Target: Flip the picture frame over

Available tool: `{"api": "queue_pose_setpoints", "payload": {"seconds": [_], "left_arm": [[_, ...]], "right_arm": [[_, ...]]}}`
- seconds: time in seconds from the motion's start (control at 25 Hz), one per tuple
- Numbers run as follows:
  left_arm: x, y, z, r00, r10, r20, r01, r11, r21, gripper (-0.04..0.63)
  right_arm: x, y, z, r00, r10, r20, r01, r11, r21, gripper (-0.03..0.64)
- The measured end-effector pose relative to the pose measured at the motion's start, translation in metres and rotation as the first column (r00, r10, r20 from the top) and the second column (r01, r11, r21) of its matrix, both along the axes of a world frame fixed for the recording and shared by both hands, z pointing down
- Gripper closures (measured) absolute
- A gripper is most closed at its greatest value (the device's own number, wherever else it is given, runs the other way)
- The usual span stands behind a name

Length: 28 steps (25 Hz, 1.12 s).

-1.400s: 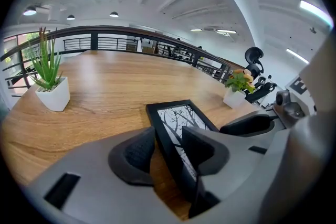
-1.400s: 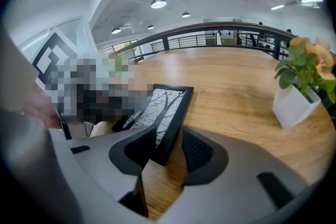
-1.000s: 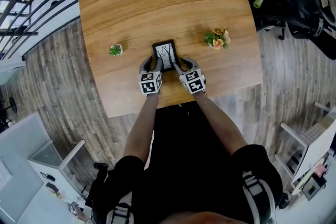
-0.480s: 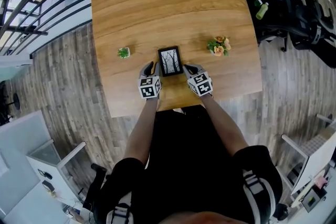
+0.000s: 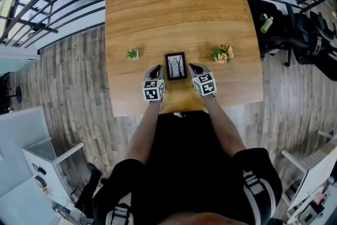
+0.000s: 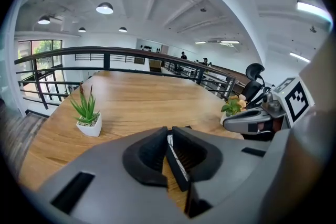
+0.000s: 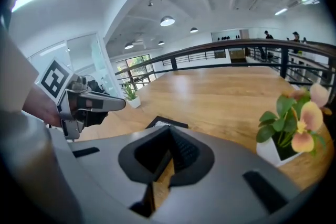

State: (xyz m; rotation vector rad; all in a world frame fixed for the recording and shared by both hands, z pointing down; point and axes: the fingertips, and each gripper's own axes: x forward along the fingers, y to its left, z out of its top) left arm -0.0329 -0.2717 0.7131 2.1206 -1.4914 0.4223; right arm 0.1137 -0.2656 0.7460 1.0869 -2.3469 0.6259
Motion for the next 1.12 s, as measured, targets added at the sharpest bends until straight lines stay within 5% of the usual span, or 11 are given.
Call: {"api": "queue_pose_setpoints", "payload": {"seconds": [0.52,1.12], "left_arm": [[-0.026,-0.003,-0.047,0.998,-0.053,0.016,0.051,0.994,0.098,0.549],[-0.026,0.004,-0.061,0.999,-0.055,-0.002,0.054,0.990,0.128,0.549]], "right_arm": [[0.001,-0.026,-0.047,0.999,-0.044,0.027,0.041,0.993,0.113,0.609],[0.003,-0.026,-0.054,0.998,-0.058,0.023,0.055,0.991,0.123,0.609]]}}
